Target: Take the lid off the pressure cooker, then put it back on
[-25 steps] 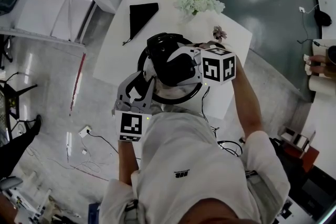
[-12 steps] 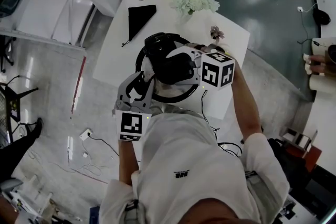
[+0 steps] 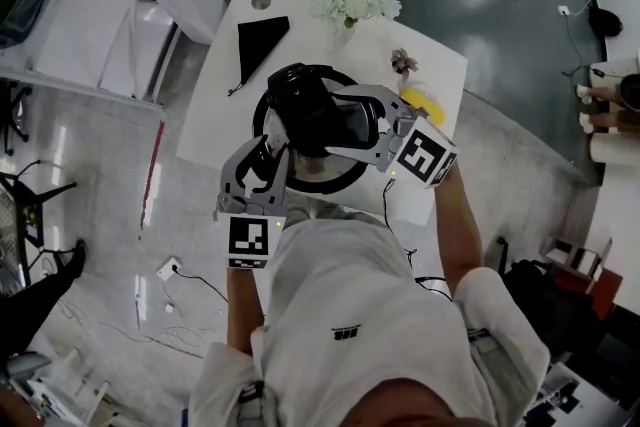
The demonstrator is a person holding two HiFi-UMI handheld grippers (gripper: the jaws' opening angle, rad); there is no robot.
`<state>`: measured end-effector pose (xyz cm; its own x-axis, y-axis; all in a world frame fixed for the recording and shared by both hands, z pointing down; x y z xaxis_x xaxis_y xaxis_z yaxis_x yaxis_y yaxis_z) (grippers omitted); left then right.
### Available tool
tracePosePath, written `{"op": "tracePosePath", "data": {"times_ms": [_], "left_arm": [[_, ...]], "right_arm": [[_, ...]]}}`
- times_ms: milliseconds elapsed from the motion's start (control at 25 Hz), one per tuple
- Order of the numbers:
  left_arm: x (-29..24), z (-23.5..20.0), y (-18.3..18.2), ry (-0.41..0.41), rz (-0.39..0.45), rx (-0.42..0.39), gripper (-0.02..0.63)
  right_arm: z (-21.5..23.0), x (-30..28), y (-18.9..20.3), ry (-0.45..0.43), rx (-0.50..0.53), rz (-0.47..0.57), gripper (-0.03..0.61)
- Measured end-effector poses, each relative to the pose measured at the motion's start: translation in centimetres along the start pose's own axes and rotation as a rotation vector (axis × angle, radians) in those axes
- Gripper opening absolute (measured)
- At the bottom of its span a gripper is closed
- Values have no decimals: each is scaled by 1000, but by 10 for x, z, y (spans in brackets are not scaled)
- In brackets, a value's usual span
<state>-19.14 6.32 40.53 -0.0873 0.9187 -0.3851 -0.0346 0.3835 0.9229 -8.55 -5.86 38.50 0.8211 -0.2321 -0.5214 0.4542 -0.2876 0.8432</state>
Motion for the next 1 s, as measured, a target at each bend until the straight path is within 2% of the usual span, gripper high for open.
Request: {"op": "tracePosePath", "data": {"times_ms": [160, 360, 560, 640, 720, 840, 1000], "left_arm": [[-1, 3, -4, 10, 21, -11, 137], [-8, 5, -9, 41, 40, -39, 133], [-14, 6, -16, 85, 76, -69, 132], [-16, 7, -15, 104, 66, -81, 132], [-17, 8, -15, 121, 58, -89, 132], [-18, 10, -16, 136, 66, -88, 130], [-20, 12, -19, 140, 72, -90, 130]], "right_arm": [[-6, 12, 5, 185, -81, 60, 316], [-15, 26, 11, 354, -194, 118, 304], [-28, 31, 19, 458, -263, 158, 296], [-32, 32, 23, 503, -313, 149, 284], [-34, 32, 27, 540, -316, 157, 284], [-36, 35, 31, 588, -347, 167, 284], [-38, 40, 34, 631, -442, 153, 284]]}}
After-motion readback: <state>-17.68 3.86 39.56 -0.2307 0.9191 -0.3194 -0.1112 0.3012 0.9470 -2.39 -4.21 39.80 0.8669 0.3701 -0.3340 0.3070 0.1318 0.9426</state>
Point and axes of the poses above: the fingertips, and each gripper's own axes: x backward along the fingers, z to its right, y out of its underside, the point moved 6 cm from there along x, backward along the fingers
